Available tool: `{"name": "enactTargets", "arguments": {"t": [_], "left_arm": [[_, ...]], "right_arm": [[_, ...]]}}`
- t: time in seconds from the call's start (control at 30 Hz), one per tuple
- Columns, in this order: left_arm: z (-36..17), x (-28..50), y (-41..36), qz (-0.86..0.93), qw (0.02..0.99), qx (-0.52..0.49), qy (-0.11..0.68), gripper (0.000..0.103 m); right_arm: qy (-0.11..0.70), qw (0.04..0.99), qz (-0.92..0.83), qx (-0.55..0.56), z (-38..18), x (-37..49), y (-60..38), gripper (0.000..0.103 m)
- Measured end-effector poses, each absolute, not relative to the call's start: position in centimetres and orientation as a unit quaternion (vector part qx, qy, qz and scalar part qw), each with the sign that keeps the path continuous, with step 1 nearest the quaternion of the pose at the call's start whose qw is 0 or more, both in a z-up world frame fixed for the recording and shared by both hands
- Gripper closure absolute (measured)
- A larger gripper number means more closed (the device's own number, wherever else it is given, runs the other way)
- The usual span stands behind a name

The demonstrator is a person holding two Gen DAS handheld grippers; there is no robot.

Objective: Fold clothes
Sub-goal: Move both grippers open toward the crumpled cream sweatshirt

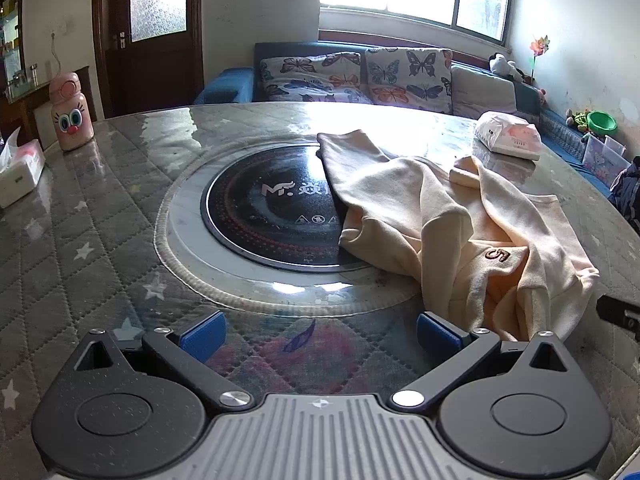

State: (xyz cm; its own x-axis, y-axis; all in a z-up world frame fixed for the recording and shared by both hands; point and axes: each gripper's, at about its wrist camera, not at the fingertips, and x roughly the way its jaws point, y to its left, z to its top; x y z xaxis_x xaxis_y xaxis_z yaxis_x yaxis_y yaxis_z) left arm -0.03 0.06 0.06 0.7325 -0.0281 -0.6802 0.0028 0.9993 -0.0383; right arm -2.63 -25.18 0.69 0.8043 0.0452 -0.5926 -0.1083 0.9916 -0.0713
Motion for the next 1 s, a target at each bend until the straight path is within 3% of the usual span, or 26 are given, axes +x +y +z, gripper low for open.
{"name": "enactTargets", "arguments": {"t": [1.0], "left_arm": [[1.1, -1.7, 0.3, -0.012, 0.930, -0.028, 0.367, 0.000]], "right_arm": [[0.311, 0.947, 0.071, -0.032, 1.8, -4.9, -22.1, 0.000]]}}
